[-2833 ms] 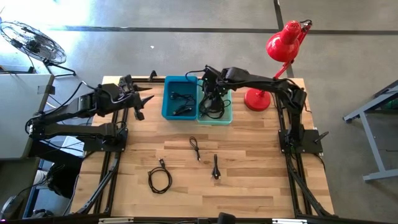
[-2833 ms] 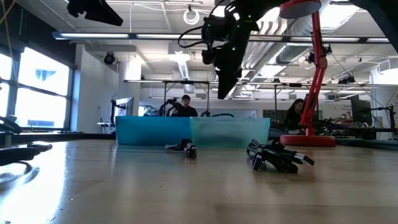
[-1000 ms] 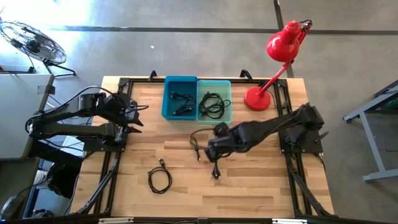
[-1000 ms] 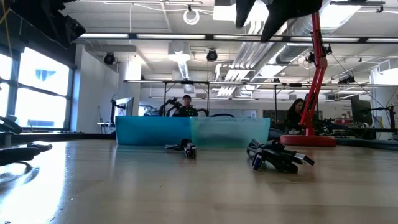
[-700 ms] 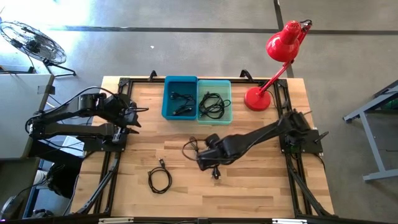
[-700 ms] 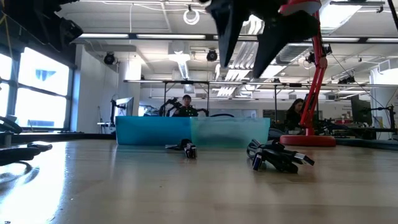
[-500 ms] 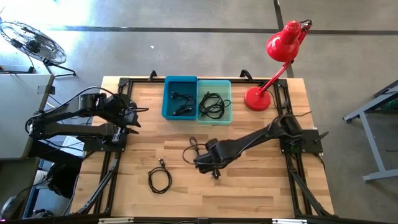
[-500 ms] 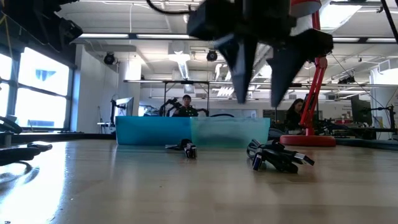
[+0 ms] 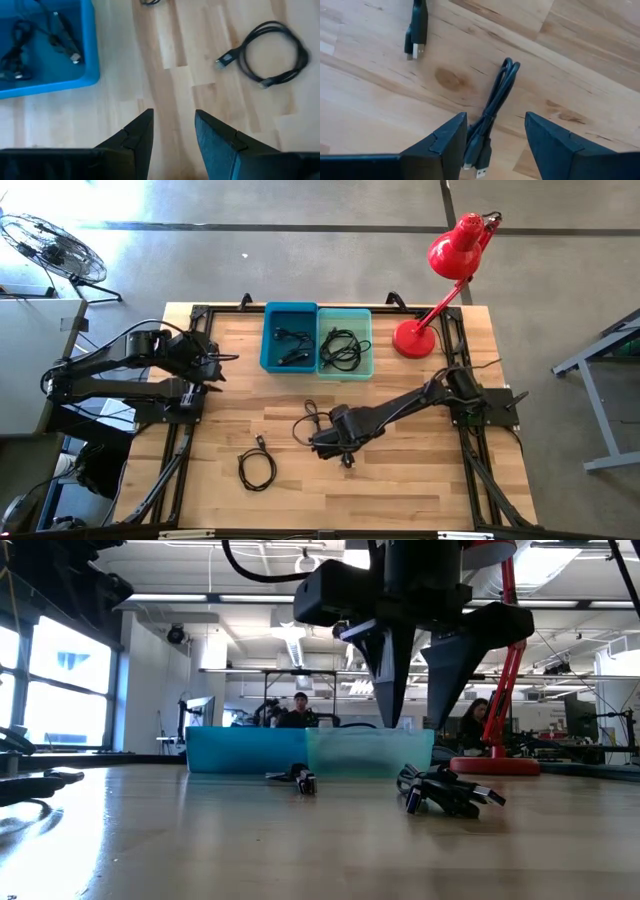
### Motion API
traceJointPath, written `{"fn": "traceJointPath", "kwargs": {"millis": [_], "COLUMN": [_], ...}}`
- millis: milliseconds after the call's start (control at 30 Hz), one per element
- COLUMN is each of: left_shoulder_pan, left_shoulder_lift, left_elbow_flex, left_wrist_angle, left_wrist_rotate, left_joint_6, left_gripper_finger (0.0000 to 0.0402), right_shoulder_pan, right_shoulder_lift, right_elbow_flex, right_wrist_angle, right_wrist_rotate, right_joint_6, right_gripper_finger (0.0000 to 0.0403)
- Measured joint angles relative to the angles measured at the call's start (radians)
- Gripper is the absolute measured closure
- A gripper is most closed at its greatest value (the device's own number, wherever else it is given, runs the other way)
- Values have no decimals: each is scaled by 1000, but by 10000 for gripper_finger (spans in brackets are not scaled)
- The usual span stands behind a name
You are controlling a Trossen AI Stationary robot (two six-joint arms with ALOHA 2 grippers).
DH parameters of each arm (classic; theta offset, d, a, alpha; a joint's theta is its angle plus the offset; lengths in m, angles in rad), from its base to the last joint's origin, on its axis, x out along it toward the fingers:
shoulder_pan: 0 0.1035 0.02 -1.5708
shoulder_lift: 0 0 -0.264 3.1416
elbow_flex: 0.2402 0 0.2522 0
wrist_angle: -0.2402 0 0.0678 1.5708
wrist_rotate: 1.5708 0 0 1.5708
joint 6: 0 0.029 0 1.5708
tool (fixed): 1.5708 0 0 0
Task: Pick & Place USB Port
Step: Put the black USB cable into the blue bin
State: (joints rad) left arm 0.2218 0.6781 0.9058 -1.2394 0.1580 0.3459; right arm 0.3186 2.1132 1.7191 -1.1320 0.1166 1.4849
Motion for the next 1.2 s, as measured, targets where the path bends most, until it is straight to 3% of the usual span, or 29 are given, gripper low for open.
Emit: {"fn": "traceJointPath", "kwargs": {"millis": [467,900,1000,1100,1200], "left_shoulder_pan": [0,0,0,0,0], "left_shoulder_lift": [0,0,0,0,0], "left_elbow_flex": [0,0,0,0,0], "left_wrist_angle": [2,2,2,2,2], "left_wrist_rotate": [-19,-18,-18,-18,-18], "left_joint_6": [1,1,1,1,1], "left_gripper_finger": [261,261,261,261,261], "right_shoulder_pan": [-4,-5,-11,-18,-18], "right_shoulder_lift": [17,115,129,149,157], "right_elbow_flex": [0,0,1,5,6], "right_wrist_angle": [0,73,73,75,91], "right_wrist_rotate": [5,-90,-100,-119,-122], "right_joint_6": [-9,-71,-72,-86,-123], "right_gripper_finger": [252,167,163,197,279]}}
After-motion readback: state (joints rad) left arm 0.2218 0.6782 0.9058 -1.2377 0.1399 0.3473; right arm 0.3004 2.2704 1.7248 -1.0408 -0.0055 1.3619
